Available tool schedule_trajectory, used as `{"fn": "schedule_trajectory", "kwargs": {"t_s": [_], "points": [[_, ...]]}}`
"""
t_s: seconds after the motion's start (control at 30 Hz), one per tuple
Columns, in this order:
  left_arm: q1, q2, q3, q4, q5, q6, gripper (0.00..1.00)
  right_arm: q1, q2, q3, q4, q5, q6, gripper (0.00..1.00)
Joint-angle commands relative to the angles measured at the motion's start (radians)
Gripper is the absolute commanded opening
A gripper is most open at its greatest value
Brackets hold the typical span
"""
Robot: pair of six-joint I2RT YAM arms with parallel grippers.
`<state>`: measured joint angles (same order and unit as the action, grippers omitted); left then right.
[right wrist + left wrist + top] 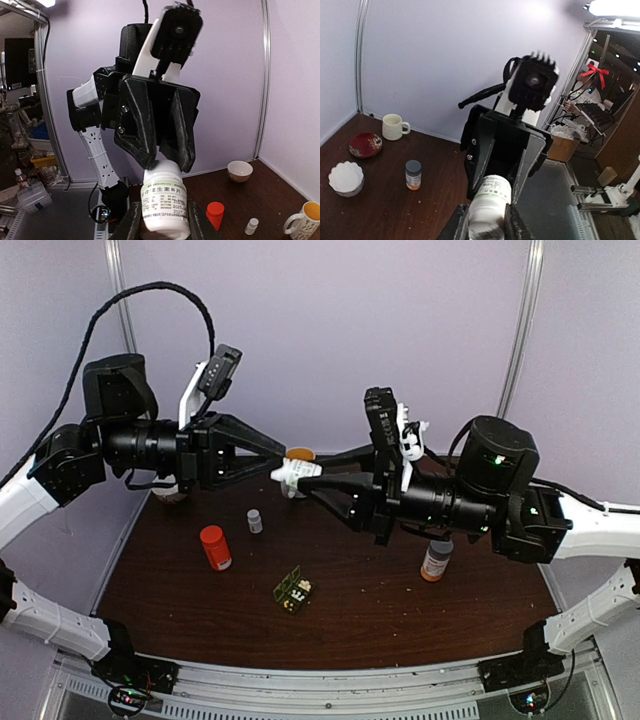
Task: Sort the pills into containers
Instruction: Screw the lid of the pill bottle onto the pill bottle.
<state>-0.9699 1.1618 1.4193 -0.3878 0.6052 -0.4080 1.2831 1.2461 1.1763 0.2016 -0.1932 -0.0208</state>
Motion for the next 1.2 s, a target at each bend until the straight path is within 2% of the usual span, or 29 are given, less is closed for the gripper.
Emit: {"fn": "schedule_trajectory", "kwargs": {"t_s": [0.0,0.1,0.13,0.2,0.23,0.3,0.4,0.53,0.57,0.7,0.93,1.03,1.1,1.17], "points": [[0.004,-0.015,0.011,0.015,-0.054,0.352,0.0,-0.006,-0.04,0.026,0.108,-0.142,0.341,0.0],[0.005,0.002,0.021,0.029,-0.063,0.351,0.0,-0.006,-0.063,-0.001,0.086,-0.126,0.324,0.0],[0.004,0.013,0.034,0.024,-0.053,0.347,0.05,-0.006,-0.072,-0.015,0.078,-0.106,0.309,0.0],[0.004,0.024,0.048,0.019,-0.039,0.332,0.45,-0.005,-0.087,-0.038,0.058,-0.068,0.274,0.0],[0.004,0.023,0.044,0.024,-0.036,0.326,0.58,-0.006,-0.094,-0.046,0.051,-0.062,0.258,0.0],[0.004,0.009,0.012,0.054,-0.011,0.321,0.72,-0.01,-0.1,-0.057,0.044,-0.057,0.252,0.0],[0.004,-0.047,-0.072,0.132,0.004,0.364,0.82,-0.013,-0.095,-0.052,0.044,-0.08,0.267,0.0],[-0.004,-0.124,-0.194,0.214,0.062,0.563,0.9,-0.017,-0.073,-0.03,0.031,-0.093,0.283,0.0],[-0.01,-0.136,-0.213,0.218,0.065,0.605,0.96,-0.017,-0.068,-0.027,0.027,-0.097,0.286,0.0],[-0.022,-0.143,-0.211,0.192,-0.007,0.68,0.98,-0.019,-0.048,-0.017,0.024,-0.128,0.295,0.0],[-0.039,-0.134,-0.214,0.136,-0.005,0.894,0.94,-0.02,-0.002,-0.005,0.023,-0.164,0.321,0.0],[-0.042,-0.124,-0.205,0.124,-0.011,0.912,0.89,-0.021,0.019,-0.001,0.039,-0.185,0.339,0.0],[-0.043,-0.118,-0.197,0.114,-0.021,0.918,0.79,-0.021,0.03,0.0,0.044,-0.188,0.343,0.0],[-0.042,-0.117,-0.193,0.104,-0.026,0.928,0.75,-0.023,0.041,0.0,0.048,-0.178,0.345,0.0]]}}
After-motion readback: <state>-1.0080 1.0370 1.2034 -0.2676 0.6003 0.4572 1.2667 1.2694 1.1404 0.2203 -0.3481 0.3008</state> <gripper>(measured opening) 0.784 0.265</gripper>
